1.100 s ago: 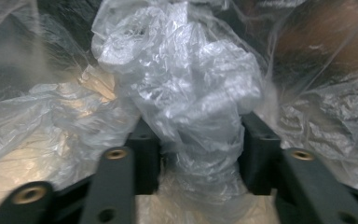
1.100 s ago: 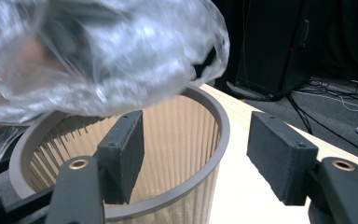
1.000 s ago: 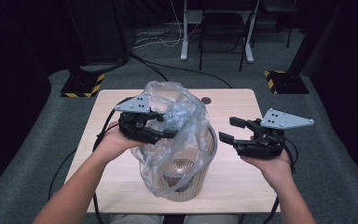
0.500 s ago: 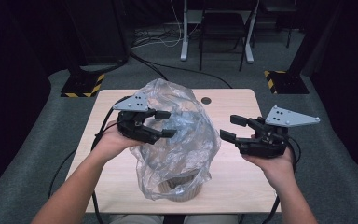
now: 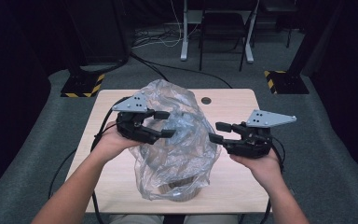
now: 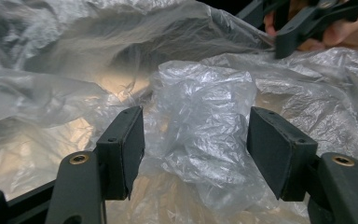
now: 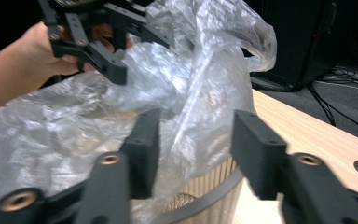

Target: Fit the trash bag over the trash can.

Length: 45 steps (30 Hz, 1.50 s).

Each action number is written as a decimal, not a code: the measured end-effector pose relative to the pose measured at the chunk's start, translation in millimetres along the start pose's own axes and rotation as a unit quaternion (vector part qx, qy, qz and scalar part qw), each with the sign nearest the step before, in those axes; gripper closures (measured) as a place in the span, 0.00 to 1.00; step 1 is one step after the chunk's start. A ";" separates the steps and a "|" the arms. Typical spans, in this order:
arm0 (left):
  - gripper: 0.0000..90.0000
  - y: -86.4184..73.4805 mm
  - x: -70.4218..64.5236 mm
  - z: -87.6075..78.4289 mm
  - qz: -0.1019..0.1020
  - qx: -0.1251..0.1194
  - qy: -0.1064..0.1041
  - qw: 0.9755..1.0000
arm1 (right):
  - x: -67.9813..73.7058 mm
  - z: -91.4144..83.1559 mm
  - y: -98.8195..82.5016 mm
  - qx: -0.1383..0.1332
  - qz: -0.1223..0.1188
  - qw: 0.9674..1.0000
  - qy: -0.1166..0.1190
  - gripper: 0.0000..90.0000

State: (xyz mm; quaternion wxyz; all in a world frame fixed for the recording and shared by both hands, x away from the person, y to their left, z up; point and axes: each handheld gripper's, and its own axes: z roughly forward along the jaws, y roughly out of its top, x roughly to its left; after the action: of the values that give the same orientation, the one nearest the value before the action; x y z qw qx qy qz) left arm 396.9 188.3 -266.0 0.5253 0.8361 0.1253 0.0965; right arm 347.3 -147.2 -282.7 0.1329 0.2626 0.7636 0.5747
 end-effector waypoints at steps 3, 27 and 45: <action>0.41 -0.8 1.1 -2.0 -0.001 -0.003 0.001 1.000 | -2.9 1.6 -2.6 0.001 0.002 1.000 -0.002 0.70; 0.41 -14.3 13.6 -89.1 -0.011 -0.033 0.091 0.995 | -6.2 -9.8 -16.4 0.003 -0.036 0.998 -0.043 1.00; 0.44 -57.6 27.7 -90.2 -0.065 -0.018 0.095 0.993 | -4.7 -9.4 -16.4 -0.004 -0.039 0.998 -0.044 0.99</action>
State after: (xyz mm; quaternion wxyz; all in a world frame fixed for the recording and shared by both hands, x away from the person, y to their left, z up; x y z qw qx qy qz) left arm 390.5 298.0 -278.4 0.5310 0.8037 0.2268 0.1439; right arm 342.3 -160.7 -295.9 0.1898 0.2577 0.7644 0.5597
